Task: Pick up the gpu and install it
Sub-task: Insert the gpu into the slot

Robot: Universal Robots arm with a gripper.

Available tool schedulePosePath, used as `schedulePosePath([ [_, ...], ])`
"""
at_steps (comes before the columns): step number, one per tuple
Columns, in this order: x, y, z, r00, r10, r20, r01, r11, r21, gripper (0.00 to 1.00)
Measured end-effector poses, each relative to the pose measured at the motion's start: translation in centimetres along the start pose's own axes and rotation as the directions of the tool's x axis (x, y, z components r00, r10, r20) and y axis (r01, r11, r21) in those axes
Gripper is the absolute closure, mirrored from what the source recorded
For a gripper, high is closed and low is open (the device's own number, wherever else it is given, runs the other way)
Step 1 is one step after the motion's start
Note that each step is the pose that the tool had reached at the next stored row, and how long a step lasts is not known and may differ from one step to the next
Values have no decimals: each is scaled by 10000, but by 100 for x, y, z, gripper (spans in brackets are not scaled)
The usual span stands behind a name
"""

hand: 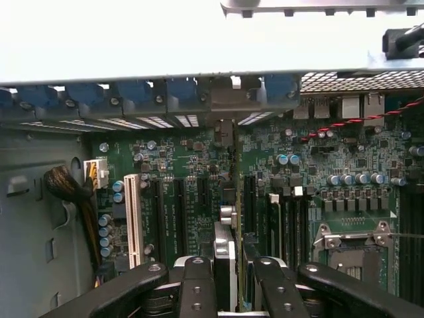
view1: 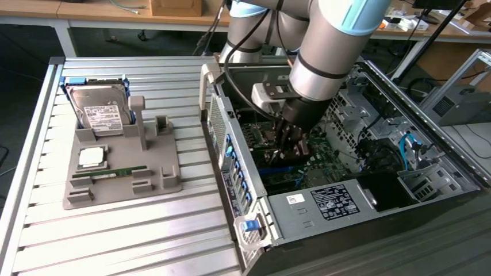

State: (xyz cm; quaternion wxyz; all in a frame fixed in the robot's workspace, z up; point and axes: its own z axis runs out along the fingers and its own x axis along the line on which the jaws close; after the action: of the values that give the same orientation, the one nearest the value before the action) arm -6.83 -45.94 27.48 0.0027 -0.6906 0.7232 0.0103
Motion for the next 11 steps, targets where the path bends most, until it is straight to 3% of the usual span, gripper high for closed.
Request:
schedulePosePath([
  [11, 2, -1, 62, 10000, 0, 1, 0, 10000, 0, 73],
])
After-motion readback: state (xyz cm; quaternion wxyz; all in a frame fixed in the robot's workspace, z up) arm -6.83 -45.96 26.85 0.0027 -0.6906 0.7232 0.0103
